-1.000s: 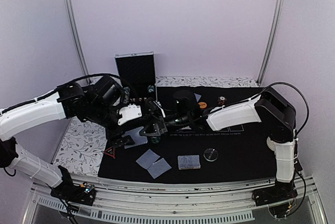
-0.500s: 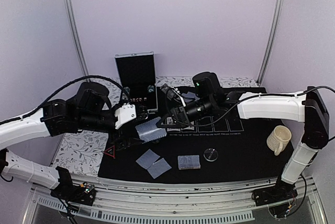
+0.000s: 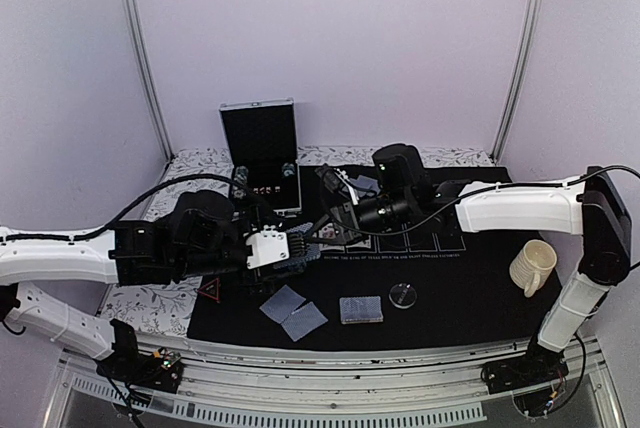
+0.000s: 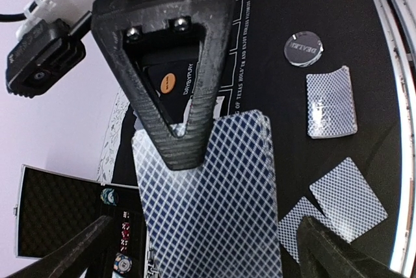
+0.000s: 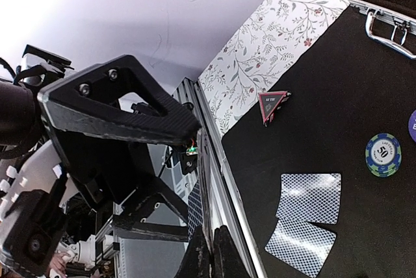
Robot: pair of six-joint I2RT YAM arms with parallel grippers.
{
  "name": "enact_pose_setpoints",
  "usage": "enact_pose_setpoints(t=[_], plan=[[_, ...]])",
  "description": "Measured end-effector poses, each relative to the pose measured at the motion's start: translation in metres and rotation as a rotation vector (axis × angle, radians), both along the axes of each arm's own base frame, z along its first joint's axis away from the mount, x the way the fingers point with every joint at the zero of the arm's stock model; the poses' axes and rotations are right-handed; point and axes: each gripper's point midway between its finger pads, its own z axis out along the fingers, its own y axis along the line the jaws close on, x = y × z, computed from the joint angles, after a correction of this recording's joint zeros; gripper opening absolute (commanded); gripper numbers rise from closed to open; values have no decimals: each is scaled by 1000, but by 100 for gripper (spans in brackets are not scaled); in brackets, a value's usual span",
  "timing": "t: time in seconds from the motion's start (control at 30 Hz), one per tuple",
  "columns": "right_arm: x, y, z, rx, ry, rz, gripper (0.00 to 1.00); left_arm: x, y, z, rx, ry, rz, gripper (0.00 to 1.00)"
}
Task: Distribute texas hold em gaming equipment
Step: Pass from the left arm to the right, then pass from the right arm to the left
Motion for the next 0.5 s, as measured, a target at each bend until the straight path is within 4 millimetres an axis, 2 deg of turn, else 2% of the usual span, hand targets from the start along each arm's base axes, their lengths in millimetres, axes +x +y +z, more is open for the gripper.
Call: enact_pose_setpoints(t=[0.2,0.3,0.5], plan=[[1,0,1,4,4,-6,3,8,-4,-16,53,9,29,85],[1,0,3,6,0,-9,3,12,-9,-13,53,19,40,80],[1,1,6,15,-8,-9,3,18,-11,0,8,46,63,76]])
